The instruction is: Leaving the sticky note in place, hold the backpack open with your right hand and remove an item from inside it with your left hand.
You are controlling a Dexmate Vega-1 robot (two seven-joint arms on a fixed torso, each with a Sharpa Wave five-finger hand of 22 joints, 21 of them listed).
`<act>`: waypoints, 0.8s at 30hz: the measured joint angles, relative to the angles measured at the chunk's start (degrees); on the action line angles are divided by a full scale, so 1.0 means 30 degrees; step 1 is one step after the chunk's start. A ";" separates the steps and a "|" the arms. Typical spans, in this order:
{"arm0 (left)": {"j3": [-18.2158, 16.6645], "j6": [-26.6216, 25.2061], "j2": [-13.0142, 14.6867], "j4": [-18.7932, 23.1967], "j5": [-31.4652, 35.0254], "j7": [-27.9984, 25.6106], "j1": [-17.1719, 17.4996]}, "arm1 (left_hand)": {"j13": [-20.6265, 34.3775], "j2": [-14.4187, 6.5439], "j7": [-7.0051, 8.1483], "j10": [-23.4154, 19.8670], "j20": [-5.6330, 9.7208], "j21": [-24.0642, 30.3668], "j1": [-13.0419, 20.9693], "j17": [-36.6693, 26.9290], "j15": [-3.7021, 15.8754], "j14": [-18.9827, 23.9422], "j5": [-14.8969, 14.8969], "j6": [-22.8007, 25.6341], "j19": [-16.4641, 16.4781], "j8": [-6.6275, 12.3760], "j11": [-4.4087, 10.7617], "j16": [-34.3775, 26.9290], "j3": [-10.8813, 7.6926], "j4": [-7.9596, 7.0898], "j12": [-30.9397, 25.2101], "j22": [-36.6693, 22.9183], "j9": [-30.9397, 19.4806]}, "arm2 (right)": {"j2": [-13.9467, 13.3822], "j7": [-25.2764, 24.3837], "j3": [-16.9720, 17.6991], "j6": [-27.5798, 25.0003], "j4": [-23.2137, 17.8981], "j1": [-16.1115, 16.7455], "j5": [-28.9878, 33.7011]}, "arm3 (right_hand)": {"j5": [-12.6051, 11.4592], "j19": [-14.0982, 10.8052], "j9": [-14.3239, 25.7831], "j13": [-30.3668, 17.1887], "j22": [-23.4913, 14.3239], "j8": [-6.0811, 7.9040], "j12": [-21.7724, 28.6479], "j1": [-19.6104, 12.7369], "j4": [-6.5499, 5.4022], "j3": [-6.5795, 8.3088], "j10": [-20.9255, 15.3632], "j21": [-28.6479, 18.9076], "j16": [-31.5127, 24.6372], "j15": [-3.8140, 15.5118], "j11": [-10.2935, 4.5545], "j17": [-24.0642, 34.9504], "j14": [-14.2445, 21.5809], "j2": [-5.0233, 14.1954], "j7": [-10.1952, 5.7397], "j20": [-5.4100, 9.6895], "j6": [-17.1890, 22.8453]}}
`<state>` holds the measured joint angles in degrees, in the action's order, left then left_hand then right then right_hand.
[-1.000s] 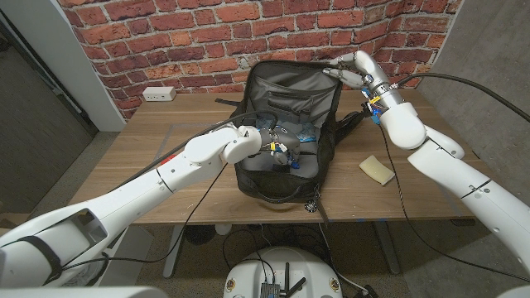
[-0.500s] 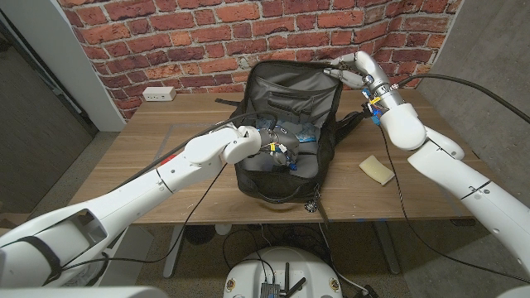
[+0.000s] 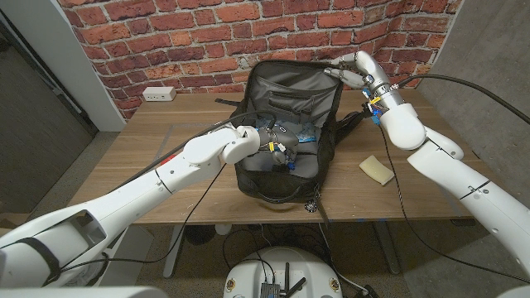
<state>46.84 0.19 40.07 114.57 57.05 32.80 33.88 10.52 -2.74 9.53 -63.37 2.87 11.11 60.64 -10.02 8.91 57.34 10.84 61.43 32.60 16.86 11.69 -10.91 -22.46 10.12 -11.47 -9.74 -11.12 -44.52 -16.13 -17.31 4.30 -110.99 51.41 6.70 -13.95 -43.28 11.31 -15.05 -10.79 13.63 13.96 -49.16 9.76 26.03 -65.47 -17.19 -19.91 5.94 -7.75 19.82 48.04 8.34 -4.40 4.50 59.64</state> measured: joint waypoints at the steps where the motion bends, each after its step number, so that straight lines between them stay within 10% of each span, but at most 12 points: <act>1: -0.0030 -0.0024 0.0002 0.0017 0.0001 -0.0026 0.0011 | 0.0000 0.0000 0.0000 -0.0002 -0.0001 0.0000 0.0000 -0.0001 0.0000 0.0000 0.0000 0.0001 0.0000 0.0030 0.0001 0.0000 0.0000 0.0000 -0.0001 0.0000 0.0003 | 0.0001 -0.0005 0.0000 0.0000 0.0003 0.0000 0.0000 | 0.0000 0.0000 0.0002 0.0000 0.0000 -0.0002 0.0000 0.0004 0.0000 -0.0001 0.0000 0.0000 0.0000 0.0000 0.0000 -0.0001 0.0000 0.0003 0.0000 0.0000 0.0000; 24: -0.0644 -0.1107 0.0003 0.1332 -0.0252 0.0280 0.0493 | 0.0025 0.0032 0.0011 -0.0354 0.0097 0.0000 0.0033 0.0001 0.0157 0.0453 -0.0018 0.0157 0.0098 0.0058 -0.0012 -0.0042 0.0001 -0.0001 0.0131 0.0001 0.0015 | -0.0011 -0.0064 0.0006 0.0037 -0.0030 0.0002 0.0104 | -0.0022 0.0037 0.0030 0.0010 0.0000 -0.0152 0.0000 0.0044 -0.0039 0.0039 0.0001 0.0000 0.0053 0.0000 0.0000 0.0094 0.0000 0.0044 -0.0002 0.0037 -0.0001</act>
<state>44.90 -3.13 40.08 118.56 56.30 33.63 35.37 10.60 -2.65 9.56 -64.43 3.16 11.11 60.74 -10.01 9.38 58.70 10.79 61.90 32.89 17.04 11.66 -11.04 -22.46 10.12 -11.07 -9.74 -11.07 -44.55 -16.33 -17.29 4.41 -111.08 51.42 7.01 -14.01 -43.17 11.40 -15.02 -10.79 13.17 13.95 -49.03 9.64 26.15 -65.47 -17.19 -19.75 5.94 -7.75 20.10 48.04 8.47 -4.40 4.61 59.64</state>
